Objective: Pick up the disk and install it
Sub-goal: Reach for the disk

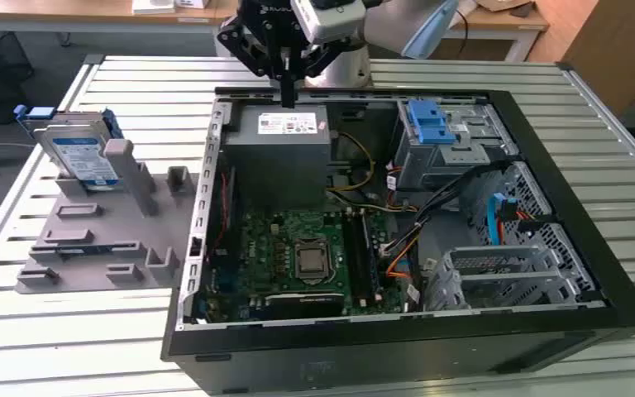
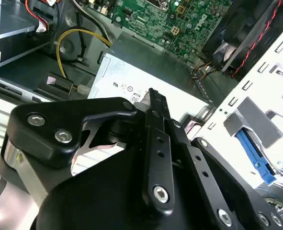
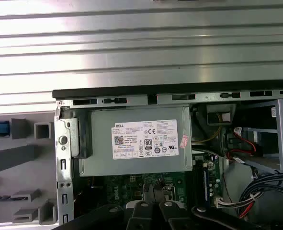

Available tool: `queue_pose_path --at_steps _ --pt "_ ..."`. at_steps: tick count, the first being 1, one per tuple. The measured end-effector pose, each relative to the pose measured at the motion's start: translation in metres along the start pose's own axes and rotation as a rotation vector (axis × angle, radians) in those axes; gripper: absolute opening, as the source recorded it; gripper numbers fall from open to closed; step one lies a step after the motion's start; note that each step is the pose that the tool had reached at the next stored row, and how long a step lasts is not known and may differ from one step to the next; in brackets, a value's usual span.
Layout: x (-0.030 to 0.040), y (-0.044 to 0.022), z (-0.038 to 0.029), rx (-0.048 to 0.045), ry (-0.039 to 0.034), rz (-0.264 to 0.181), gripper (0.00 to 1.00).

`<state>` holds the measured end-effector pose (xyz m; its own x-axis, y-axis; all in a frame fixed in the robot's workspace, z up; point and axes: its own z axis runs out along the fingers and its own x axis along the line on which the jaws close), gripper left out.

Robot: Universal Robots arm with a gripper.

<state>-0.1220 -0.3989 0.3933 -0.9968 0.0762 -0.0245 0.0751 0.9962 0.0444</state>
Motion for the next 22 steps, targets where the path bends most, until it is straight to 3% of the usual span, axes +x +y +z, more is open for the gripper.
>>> queue_pose_path --at_steps 22 --pt "0.0045 -0.0003 -0.0002 0.0001 0.0 0.0 0.11"
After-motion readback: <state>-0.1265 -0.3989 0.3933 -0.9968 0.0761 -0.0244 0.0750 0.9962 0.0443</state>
